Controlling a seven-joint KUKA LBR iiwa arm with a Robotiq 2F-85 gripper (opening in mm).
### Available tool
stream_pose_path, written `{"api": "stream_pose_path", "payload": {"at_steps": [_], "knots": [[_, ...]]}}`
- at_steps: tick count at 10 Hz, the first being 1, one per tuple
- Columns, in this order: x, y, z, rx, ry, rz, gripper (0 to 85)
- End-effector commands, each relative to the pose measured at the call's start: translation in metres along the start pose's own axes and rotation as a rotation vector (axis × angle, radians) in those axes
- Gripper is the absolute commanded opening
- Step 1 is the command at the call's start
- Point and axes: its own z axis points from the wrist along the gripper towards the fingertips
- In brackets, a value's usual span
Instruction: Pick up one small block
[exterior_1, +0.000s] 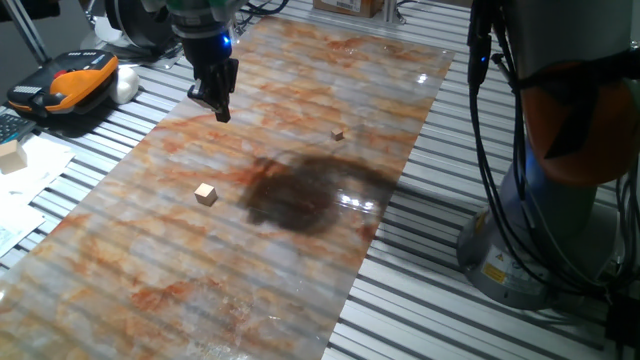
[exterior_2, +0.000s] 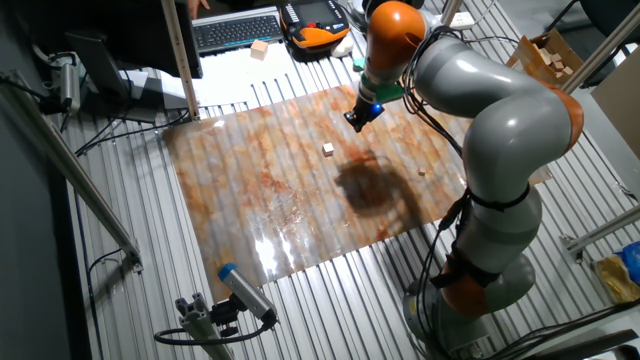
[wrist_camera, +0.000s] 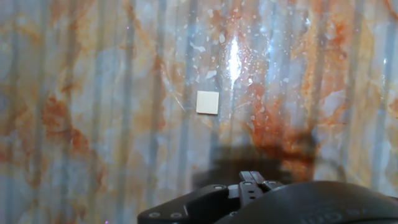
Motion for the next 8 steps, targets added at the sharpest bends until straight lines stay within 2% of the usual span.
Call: {"api": "stream_pose_path", "payload": {"at_steps": [1,6,8], "knots": [[0.0,0.0,0.0,-0.001,-0.002,0.013,0.0],[-0.014,0.006,-0.003,0.024,0.023,0.006,0.0],[-0.021,0.01,-0.006,0.017,0.044,0.017,0.0]]}}
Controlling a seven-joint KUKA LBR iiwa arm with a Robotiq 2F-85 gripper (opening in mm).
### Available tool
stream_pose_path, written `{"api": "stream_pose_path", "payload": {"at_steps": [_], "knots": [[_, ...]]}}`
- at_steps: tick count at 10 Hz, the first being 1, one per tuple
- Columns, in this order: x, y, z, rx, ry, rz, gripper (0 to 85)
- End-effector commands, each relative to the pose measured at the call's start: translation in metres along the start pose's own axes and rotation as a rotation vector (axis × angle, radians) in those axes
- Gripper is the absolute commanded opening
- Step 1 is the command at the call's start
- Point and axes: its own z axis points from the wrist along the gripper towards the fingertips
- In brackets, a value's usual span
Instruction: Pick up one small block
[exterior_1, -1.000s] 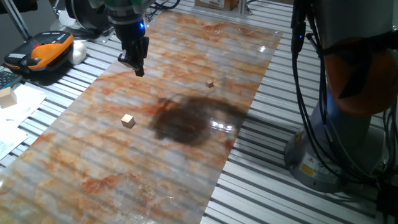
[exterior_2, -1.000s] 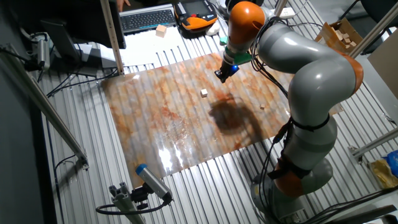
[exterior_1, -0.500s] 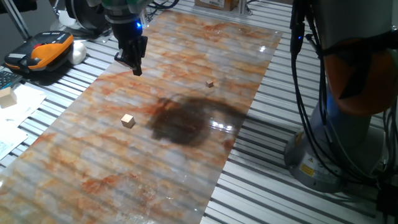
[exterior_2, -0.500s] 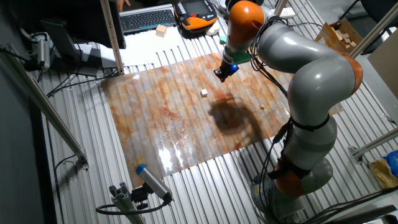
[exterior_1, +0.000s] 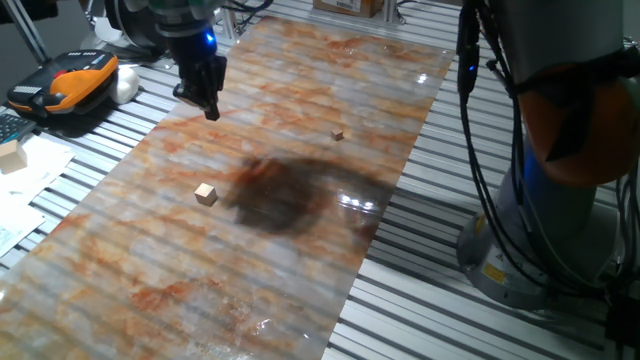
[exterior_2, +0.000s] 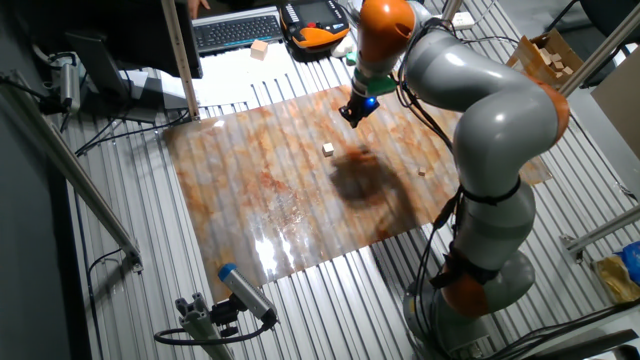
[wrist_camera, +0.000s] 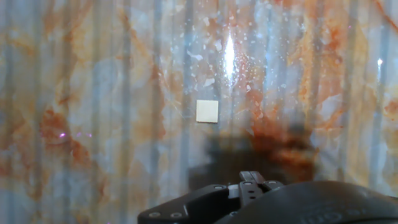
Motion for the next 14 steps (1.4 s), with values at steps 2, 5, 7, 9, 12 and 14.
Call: {"api": "stream_pose_path", "payload": {"at_steps": [2,5,7,9,12,14], "knots": [[-0.005,0.005,-0.001,-0.002,0.014,0.011,0.0],[-0.008,0.009,0.0,-0.007,0.012,0.017,0.0],[-0.015,0.013,-0.003,-0.009,0.015,0.034,0.0],[-0.02,0.018,-0.003,-0.01,0.013,0.054,0.0],[-0.029,0.028,-0.007,-0.012,0.023,0.07,0.0],[-0.031,0.032,-0.008,-0.009,0.026,0.075,0.0]]}}
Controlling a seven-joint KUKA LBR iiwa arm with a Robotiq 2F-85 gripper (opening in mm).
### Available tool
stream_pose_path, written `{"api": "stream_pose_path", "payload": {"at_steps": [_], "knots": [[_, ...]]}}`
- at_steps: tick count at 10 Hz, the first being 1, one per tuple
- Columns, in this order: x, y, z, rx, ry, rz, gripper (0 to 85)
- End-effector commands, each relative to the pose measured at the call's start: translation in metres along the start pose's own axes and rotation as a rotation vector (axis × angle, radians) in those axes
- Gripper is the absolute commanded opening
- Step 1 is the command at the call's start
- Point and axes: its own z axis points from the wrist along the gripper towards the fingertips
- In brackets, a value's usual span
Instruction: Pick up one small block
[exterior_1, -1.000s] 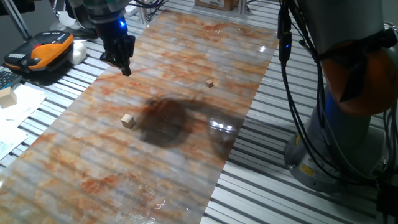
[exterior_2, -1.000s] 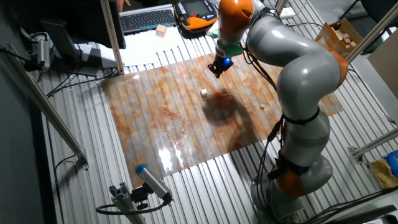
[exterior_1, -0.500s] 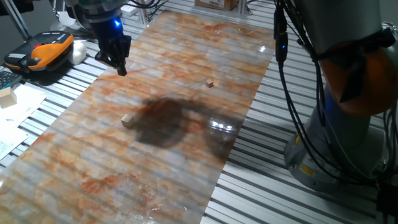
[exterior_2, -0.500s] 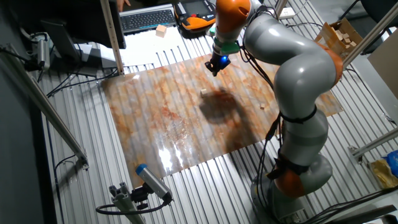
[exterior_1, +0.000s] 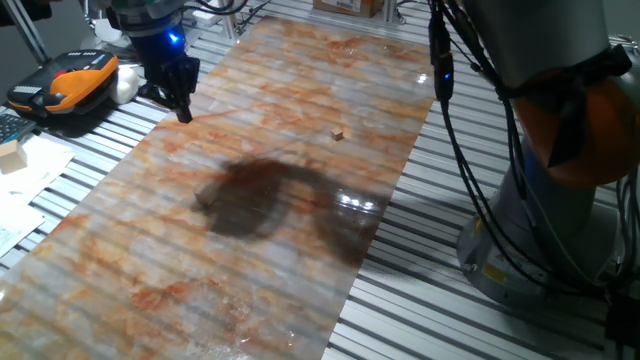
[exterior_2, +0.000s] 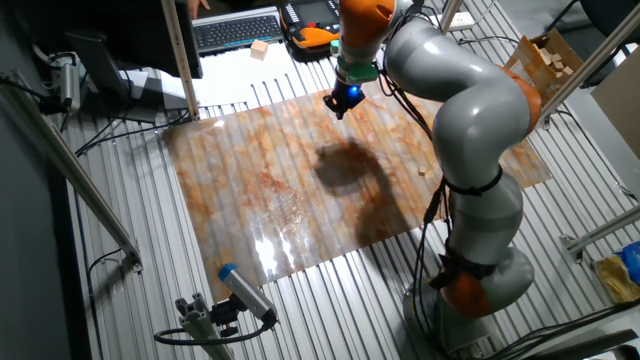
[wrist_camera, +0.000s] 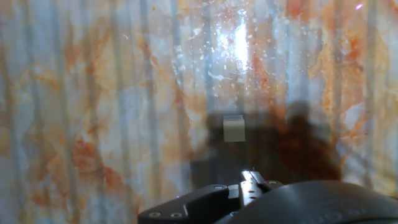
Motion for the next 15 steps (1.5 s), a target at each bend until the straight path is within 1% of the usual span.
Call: {"api": "stream_pose_path", "payload": {"at_steps": [1,2,3,4,5,6,7,8,9,12,13,14,15], "knots": [[0.0,0.0,0.0,0.002,0.001,-0.007,0.0],[-0.001,0.001,0.001,0.04,0.0,-0.062,0.0],[0.0,0.0,0.001,0.053,-0.003,-0.114,0.0],[0.0,0.0,0.002,0.053,-0.008,-0.136,0.0],[-0.001,0.001,0.003,0.07,-0.007,-0.151,0.0],[-0.002,0.003,0.004,0.075,0.015,-0.153,0.0],[-0.004,0.004,0.004,0.061,0.053,-0.137,0.0],[-0.005,0.004,0.004,0.042,0.076,-0.121,0.0],[-0.003,0.003,0.006,0.033,0.07,-0.117,0.0],[0.001,0.001,0.008,0.037,0.047,-0.122,0.0],[0.005,0.0,0.011,0.029,0.042,-0.125,0.0],[0.01,0.0,0.014,0.027,0.031,-0.126,0.0],[0.015,0.002,0.019,0.027,0.027,-0.124,0.0]]}}
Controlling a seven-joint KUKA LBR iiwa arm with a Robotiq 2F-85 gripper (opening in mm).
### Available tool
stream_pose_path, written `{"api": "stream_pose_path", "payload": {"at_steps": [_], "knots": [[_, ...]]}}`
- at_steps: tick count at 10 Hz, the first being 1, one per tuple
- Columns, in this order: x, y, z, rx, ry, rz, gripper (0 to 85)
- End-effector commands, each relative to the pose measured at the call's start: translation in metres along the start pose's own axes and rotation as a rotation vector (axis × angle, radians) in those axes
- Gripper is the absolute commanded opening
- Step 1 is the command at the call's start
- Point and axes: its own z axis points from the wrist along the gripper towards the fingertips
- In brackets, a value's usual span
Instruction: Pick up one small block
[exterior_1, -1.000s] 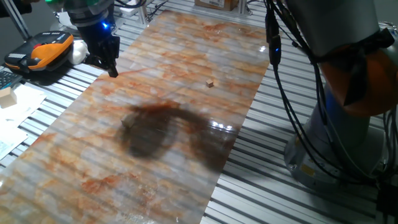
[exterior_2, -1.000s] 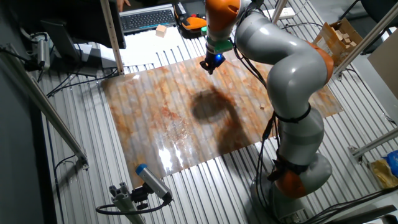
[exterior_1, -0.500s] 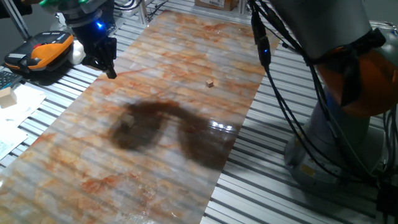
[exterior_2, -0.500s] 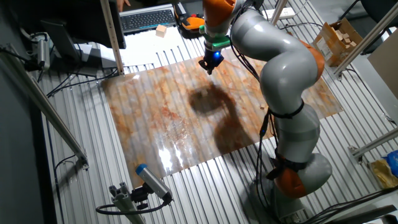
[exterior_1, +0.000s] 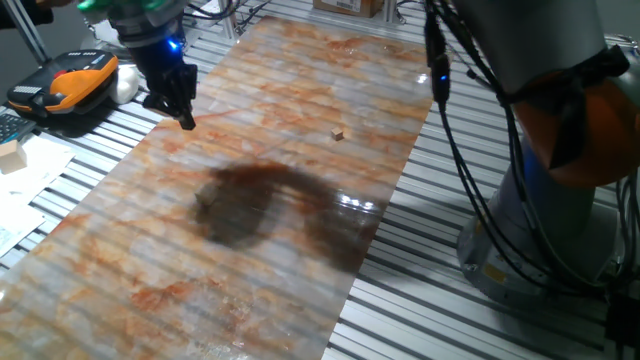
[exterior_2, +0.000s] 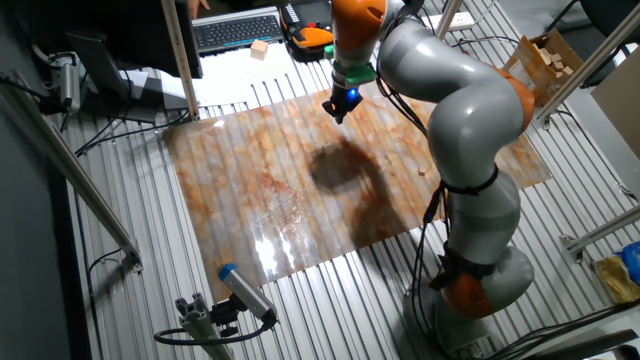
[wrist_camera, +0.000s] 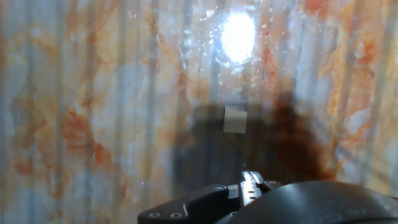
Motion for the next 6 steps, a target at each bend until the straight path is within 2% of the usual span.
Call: {"api": "stream_pose_path", "payload": {"at_steps": [1,6], "knots": [[0.002,0.002,0.002,-0.005,-0.001,0.004,0.0],[0.008,0.01,0.018,0.005,-0.015,0.0,0.0]]}}
